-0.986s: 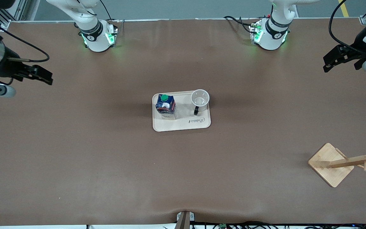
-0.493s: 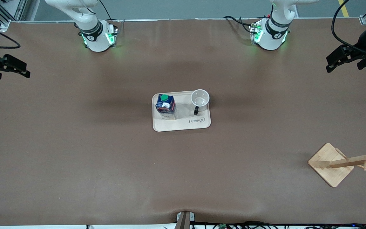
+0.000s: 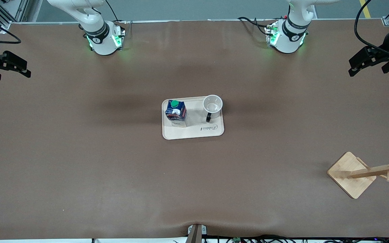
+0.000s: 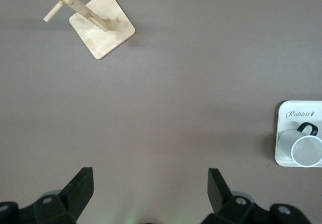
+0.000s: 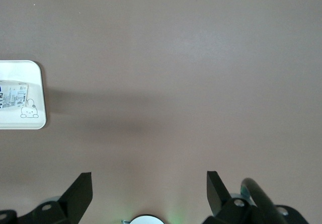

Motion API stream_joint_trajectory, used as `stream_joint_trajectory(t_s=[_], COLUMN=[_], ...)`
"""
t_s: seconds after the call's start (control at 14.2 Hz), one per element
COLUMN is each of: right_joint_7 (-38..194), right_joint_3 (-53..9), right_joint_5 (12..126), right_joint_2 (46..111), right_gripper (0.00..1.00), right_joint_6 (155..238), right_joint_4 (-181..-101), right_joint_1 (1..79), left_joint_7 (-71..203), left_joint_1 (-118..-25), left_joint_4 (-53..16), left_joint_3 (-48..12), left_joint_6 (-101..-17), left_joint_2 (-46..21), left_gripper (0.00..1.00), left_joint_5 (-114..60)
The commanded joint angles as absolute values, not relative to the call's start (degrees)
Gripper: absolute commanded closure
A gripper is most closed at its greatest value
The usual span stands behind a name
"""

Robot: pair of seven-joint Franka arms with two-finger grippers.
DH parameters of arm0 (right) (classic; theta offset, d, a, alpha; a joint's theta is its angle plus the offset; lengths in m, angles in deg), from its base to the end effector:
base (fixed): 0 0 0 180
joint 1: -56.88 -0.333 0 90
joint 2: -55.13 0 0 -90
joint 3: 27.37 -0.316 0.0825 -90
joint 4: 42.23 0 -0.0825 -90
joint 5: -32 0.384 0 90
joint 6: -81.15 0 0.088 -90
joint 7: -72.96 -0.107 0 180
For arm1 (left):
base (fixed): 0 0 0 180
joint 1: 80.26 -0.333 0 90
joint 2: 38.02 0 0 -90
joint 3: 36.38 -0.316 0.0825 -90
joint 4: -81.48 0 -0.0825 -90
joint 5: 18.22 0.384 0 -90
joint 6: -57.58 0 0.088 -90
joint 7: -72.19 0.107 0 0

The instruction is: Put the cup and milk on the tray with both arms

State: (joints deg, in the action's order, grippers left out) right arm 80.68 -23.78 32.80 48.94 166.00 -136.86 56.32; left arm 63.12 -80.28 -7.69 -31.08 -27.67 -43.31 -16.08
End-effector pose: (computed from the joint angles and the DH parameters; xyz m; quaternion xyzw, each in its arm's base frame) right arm 0.5100 -0.0273 0.6366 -0.9986 -0.0416 0.0303 0.0132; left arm 0.5146 -0.0460 0.6733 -0.9991 -0.0350 -0.0145 0.0212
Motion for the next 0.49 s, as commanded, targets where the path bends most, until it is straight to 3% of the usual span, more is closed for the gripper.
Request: stream_joint_trajectory(t_s=[0.0,0.42], right_joint_7=[81.2,81.1], right_joint_3=[-23.4,-23.3], right_joint_5=[32.7,32.6], right_joint_2=[48.5,49.2], right_gripper=[0.0,0.0], right_joint_6=[166.4,166.2], right_joint_4=[-136.5,-136.1], right_joint_1=[55.0,54.5], left_joint_7=[63.5,63.2], left_joint_1=[-80.4,-80.4], left_joint_4=[-7.6,-7.5], left_joint_3=[-31.3,-31.4], left_joint_6=[-27.6,-27.1], left_joint_2=[-43.8,-43.8], left_gripper=[0.0,0.0], left_joint_5=[-16.4,-16.3])
